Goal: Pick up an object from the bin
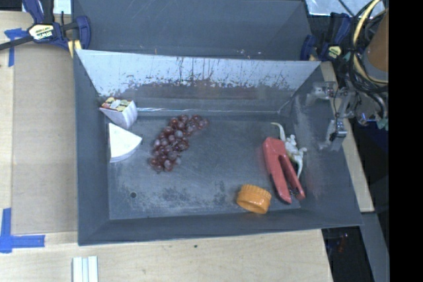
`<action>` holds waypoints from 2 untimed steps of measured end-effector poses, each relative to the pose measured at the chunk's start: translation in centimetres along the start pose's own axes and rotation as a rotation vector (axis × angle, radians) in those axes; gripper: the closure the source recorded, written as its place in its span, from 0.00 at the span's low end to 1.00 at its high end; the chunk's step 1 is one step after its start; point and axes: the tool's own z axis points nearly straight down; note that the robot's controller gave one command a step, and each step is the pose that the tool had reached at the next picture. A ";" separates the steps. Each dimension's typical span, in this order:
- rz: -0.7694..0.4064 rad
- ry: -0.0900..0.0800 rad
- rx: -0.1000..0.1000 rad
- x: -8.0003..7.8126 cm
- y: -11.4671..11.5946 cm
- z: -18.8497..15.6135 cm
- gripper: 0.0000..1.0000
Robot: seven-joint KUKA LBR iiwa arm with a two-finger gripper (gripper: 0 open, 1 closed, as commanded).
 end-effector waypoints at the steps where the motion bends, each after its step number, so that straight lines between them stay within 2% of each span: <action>1: -0.003 -0.008 0.001 -0.2 0.1 -0.4 0.00; 2: -0.131 -0.011 0.003 -2.7 -0.2 7.4 0.00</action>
Offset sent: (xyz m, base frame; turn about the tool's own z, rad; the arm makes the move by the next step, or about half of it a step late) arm 0.0547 -0.0041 -0.1739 -0.2873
